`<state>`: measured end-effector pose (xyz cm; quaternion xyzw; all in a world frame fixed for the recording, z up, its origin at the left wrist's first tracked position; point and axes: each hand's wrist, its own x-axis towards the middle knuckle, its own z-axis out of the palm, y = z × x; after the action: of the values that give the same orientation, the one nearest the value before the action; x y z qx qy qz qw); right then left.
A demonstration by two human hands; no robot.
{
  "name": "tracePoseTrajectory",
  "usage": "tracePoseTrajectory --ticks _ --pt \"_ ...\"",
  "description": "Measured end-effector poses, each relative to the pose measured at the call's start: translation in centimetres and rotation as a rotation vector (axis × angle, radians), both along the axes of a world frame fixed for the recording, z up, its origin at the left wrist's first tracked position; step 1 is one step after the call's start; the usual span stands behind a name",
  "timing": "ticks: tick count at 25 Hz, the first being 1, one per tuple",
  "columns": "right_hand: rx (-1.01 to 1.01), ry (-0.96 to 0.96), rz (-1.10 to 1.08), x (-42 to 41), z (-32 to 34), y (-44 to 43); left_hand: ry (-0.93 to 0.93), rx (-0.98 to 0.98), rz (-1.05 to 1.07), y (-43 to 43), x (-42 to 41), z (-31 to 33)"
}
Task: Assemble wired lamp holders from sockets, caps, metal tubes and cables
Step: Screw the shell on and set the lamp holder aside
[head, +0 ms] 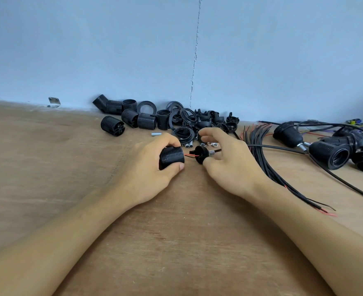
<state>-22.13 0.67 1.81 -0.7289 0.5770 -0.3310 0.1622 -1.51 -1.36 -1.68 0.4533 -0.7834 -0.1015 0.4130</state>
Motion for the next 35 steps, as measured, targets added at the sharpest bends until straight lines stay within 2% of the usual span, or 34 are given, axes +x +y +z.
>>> tracePoseTrajectory --ticks 3,7,12,22,27,31,35 --pt "0.06 0.142 0.029 -0.6 0.0 -0.2 0.008 -0.003 -0.004 0.0 0.0 0.1" --pt "-0.065 0.144 0.14 -0.7 -0.6 -0.4 0.063 0.043 0.013 0.0 0.1 0.2" --pt "-0.108 0.069 0.189 -0.9 -0.7 -0.4 0.141 0.114 -0.015 0.0 0.1 0.2" --pt "-0.13 0.243 0.164 -0.6 -0.7 -0.2 0.167 0.171 -0.077 -0.4 0.4 -0.1" --pt "-0.123 0.191 0.167 -0.6 -0.7 -0.3 0.15 0.157 -0.094 -0.3 0.6 0.1" --pt "-0.12 0.219 0.17 -0.6 -0.8 -0.3 0.124 0.115 -0.097 -0.1 0.5 0.2" --pt "-0.092 0.147 0.159 -0.7 -1.1 -0.4 0.094 0.056 -0.106 0.1 0.3 0.2"
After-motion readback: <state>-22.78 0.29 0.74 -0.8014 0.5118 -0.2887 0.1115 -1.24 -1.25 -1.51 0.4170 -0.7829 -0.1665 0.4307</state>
